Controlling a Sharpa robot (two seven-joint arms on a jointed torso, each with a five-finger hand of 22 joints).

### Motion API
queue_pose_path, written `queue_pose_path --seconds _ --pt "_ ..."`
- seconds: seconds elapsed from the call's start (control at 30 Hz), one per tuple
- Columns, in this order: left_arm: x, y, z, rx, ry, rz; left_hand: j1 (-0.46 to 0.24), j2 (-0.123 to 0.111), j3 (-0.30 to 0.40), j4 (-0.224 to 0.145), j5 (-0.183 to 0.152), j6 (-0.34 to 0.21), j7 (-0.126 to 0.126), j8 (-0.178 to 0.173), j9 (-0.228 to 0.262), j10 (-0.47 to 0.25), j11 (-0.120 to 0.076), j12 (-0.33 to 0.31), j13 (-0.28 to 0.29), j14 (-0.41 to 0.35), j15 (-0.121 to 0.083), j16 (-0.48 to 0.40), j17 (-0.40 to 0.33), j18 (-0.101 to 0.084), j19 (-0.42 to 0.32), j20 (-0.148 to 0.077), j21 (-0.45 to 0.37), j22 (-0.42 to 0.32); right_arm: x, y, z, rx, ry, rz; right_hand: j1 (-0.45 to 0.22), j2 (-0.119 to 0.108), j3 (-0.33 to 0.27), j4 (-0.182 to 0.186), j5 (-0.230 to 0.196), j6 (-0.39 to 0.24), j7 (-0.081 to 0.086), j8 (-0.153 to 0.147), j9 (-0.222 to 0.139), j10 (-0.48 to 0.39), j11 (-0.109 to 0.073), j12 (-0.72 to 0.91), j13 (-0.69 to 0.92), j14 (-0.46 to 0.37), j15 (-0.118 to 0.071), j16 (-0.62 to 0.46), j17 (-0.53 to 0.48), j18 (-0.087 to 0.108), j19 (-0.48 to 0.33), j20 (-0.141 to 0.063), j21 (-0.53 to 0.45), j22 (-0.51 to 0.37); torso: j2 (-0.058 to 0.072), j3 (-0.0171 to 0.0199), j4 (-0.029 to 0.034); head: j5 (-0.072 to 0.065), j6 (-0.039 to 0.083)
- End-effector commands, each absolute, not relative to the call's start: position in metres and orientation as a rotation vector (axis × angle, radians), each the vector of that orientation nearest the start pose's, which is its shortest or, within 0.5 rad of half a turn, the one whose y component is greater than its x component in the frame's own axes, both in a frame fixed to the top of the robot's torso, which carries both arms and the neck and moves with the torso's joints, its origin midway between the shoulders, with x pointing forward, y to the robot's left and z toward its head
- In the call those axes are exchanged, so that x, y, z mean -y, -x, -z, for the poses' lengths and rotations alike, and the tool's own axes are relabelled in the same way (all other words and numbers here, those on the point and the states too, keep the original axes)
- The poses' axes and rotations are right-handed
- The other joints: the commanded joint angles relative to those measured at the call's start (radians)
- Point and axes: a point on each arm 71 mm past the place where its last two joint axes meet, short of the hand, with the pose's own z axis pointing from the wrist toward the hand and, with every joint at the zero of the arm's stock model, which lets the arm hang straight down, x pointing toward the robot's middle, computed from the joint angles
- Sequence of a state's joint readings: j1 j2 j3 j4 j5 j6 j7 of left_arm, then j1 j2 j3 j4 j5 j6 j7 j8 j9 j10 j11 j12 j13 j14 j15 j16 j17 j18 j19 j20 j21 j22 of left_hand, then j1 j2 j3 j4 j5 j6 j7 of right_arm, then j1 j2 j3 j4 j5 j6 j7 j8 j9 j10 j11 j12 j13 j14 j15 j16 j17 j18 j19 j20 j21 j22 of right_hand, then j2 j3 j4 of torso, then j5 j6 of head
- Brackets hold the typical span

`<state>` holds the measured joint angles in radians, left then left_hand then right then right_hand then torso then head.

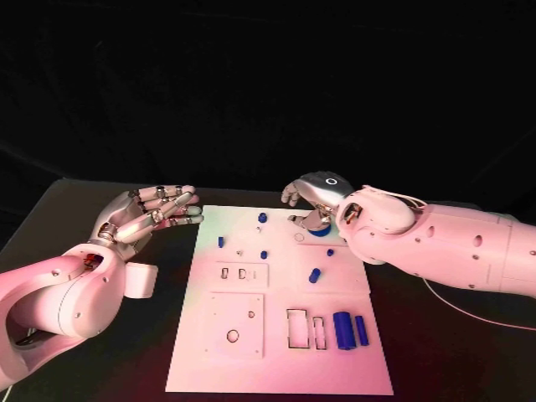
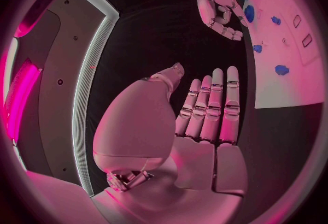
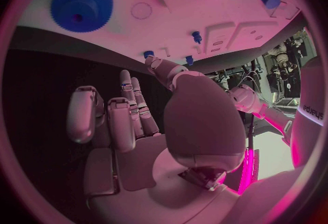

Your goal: Assemble the parts on the task board

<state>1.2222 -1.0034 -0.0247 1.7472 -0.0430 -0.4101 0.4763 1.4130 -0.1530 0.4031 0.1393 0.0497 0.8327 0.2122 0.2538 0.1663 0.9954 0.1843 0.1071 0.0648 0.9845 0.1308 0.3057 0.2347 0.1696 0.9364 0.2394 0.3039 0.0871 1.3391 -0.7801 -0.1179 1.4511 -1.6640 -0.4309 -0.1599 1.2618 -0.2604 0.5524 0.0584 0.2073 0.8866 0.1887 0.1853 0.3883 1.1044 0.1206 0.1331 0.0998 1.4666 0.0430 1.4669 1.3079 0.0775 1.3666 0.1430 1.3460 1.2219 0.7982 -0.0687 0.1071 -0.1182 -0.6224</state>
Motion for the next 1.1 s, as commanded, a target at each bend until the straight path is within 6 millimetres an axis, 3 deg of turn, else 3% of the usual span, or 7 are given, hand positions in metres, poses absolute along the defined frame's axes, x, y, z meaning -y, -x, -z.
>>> queue_pose_path --seconds 0.03,0.2,0.37,0.4,0.5,0.67,1.1 --pt "-0.225 -0.452 0.137 -1.299 0.999 1.593 -0.002 -0.006 0.004 -0.004 0.002 -0.009 0.029 -0.004 -0.001 -0.005 0.002 -0.005 0.0 0.002 0.005 -0.006 0.001 0.014 0.005 0.0 -0.001 -0.001 0.208 -0.508 0.136 -1.477 0.206 -0.509 -0.021 -0.005 -0.024 0.013 0.032 0.007 0.0 -0.007 0.004 0.052 -0.008 0.024 0.011 0.058 -0.01 0.012 0.032 -0.005 0.014 -0.004 0.014 0.023 -0.004 0.0044 -0.01 -0.004 0.0" --pt "-0.226 -0.452 0.137 -1.297 1.0 1.593 -0.002 -0.006 0.004 -0.005 0.002 -0.009 0.028 -0.004 -0.001 -0.005 0.002 -0.006 0.0 0.002 0.005 -0.006 0.001 0.014 0.005 0.0 -0.001 -0.002 0.237 -0.504 0.136 -1.53 0.119 -0.494 -0.025 -0.011 -0.073 0.036 0.009 0.02 -0.019 0.004 0.015 0.144 -0.032 0.074 0.054 0.067 -0.028 0.034 0.077 -0.016 0.045 -0.02 0.048 0.078 -0.004 0.0086 -0.0185 -0.008 0.005" --pt "-0.226 -0.451 0.137 -1.298 0.999 1.595 -0.002 -0.006 0.004 -0.005 0.002 -0.009 0.028 -0.004 -0.001 -0.005 0.002 -0.006 0.0 0.002 0.005 -0.006 0.001 0.014 0.005 0.0 -0.001 -0.002 0.255 -0.504 0.14 -1.597 0.068 -0.461 0.042 0.012 -0.226 0.09 -0.018 -0.014 -0.05 0.042 0.05 0.122 -0.05 0.377 0.351 0.072 -0.05 0.048 0.102 -0.027 0.073 -0.048 0.083 0.138 -0.003 0.0118 -0.0217 -0.006 0.004" --pt "-0.226 -0.451 0.137 -1.298 0.999 1.596 -0.002 -0.006 0.004 -0.005 0.002 -0.009 0.028 -0.004 -0.001 -0.005 0.002 -0.006 0.0 0.002 0.005 -0.006 0.001 0.014 0.005 0.0 -0.001 -0.002 0.256 -0.505 0.141 -1.609 0.061 -0.455 0.059 0.008 -0.256 0.104 -0.017 -0.026 -0.042 0.052 0.057 0.068 -0.054 0.468 0.445 0.073 -0.063 0.051 0.108 -0.032 0.075 -0.036 0.085 0.143 -0.003 0.011 -0.0198 -0.008 0.004" --pt "-0.226 -0.451 0.137 -1.298 0.999 1.596 -0.002 -0.006 0.004 -0.005 0.002 -0.009 0.028 -0.004 -0.001 -0.005 0.002 -0.006 0.0 0.002 0.005 -0.006 0.001 0.014 0.005 0.0 -0.001 -0.002 0.259 -0.507 0.145 -1.636 0.041 -0.442 0.1 0.036 -0.3 0.171 -0.011 -0.053 -0.034 0.079 0.072 0.075 -0.05 0.812 0.797 0.082 -0.046 0.068 0.151 -0.035 0.092 -0.037 0.103 0.175 -0.001 0.0135 -0.0178 -0.009 0.002" --pt "-0.226 -0.452 0.137 -1.298 1.0 1.595 -0.002 -0.006 0.004 -0.005 0.002 -0.009 0.028 -0.004 -0.001 -0.005 0.002 -0.006 0.0 0.002 0.005 -0.006 0.001 0.014 0.005 0.0 -0.001 -0.002 0.258 -0.511 0.15 -1.663 0.021 -0.434 0.128 0.04 -0.328 0.214 -0.001 -0.071 -0.029 0.095 0.077 0.124 -0.046 0.967 0.961 0.088 -0.04 0.081 0.185 -0.038 0.101 -0.033 0.111 0.191 0.001 0.0145 -0.0144 -0.009 -0.002" --pt "-0.226 -0.452 0.138 -1.298 1.001 1.592 -0.002 -0.006 0.004 -0.005 0.002 -0.009 0.028 -0.004 -0.001 -0.005 0.002 -0.006 0.0 0.002 0.005 -0.006 0.001 0.014 0.005 0.0 -0.001 -0.002 0.248 -0.517 0.16 -1.694 0.01 -0.43 0.139 0.054 -0.351 0.229 0.019 -0.08 -0.025 0.115 0.081 0.25 -0.04 1.19 1.196 0.095 -0.034 0.092 0.221 -0.065 0.173 -0.028 0.191 0.303 0.004 0.0163 -0.0144 -0.008 0.0"
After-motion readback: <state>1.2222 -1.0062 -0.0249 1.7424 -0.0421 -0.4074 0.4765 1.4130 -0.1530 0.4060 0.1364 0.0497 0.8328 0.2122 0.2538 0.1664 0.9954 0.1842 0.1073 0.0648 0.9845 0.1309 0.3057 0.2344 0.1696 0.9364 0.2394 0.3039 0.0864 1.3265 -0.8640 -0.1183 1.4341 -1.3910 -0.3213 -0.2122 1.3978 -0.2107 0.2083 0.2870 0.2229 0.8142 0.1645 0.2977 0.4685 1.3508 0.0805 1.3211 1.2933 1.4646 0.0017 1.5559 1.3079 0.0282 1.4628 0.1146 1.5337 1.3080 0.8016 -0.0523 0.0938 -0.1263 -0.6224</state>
